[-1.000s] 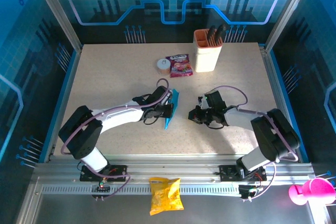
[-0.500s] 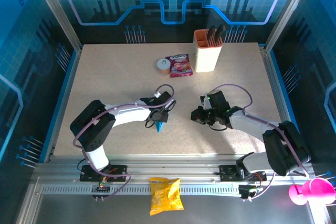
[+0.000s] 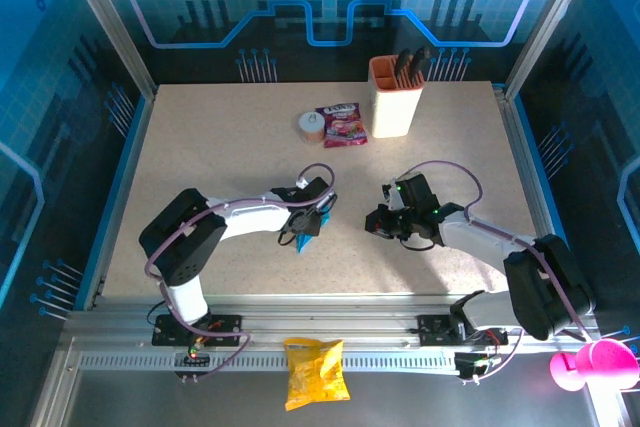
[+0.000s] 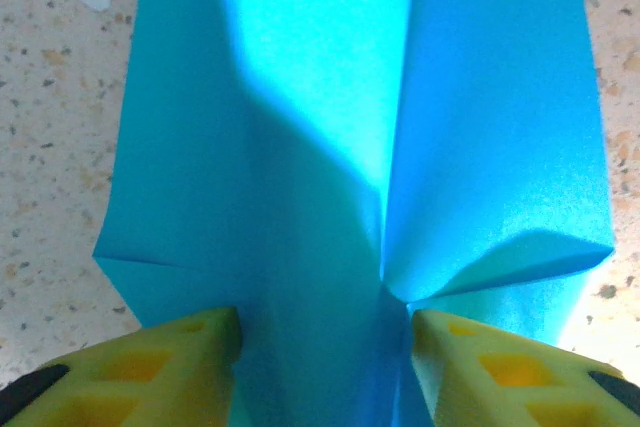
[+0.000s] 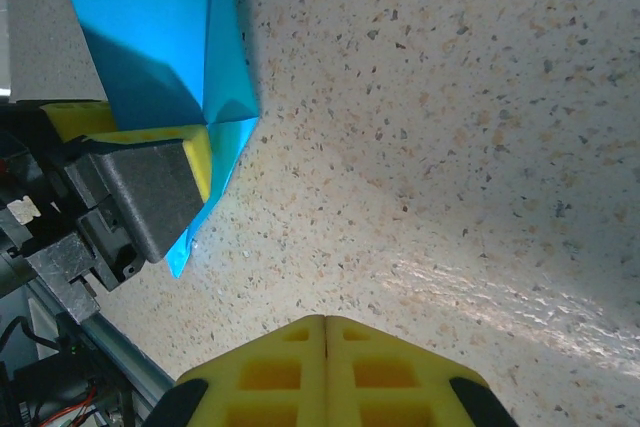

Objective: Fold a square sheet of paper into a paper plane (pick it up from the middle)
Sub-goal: Move the paper plane to the center of the table.

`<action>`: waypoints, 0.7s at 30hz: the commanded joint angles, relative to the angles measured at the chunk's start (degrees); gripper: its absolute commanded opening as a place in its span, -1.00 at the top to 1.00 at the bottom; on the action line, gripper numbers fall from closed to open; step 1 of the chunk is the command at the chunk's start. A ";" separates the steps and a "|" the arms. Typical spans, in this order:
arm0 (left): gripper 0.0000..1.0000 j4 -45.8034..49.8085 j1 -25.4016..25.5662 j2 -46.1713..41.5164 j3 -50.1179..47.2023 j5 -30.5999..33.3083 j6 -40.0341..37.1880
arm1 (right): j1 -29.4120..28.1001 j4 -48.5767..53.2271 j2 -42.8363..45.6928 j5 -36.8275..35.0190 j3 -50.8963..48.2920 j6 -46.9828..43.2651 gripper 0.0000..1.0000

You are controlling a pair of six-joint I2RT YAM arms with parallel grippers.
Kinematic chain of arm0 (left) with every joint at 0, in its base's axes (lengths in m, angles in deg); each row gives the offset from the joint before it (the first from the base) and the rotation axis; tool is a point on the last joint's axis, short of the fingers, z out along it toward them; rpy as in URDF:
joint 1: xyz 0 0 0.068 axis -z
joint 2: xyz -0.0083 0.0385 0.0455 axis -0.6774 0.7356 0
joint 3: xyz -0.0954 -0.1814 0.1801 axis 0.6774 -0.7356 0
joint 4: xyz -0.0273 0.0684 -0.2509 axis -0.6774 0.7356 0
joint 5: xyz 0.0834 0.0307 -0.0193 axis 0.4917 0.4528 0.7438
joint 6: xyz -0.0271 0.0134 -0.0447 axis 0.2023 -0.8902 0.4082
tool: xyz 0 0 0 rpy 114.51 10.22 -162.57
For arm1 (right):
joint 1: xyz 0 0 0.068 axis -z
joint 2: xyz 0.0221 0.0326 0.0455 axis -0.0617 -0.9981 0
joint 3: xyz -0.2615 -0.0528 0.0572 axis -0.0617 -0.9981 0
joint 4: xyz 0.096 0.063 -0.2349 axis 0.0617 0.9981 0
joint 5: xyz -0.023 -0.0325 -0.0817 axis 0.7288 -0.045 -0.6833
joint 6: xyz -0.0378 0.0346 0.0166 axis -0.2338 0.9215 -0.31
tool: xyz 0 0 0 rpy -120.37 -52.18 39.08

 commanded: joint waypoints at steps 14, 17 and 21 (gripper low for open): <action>-0.20 6.65 0.48 -4.90 8.80 -0.49 -2.30 | -0.57 6.07 3.43 -0.73 6.36 -2.14 0.69; -0.20 7.66 0.51 -5.33 10.47 -0.81 -2.82 | -0.52 6.42 4.00 -0.77 6.79 -2.10 0.63; -0.21 9.12 0.52 -7.26 12.22 0.23 -3.84 | -0.13 7.64 5.26 -1.25 7.34 -2.51 0.36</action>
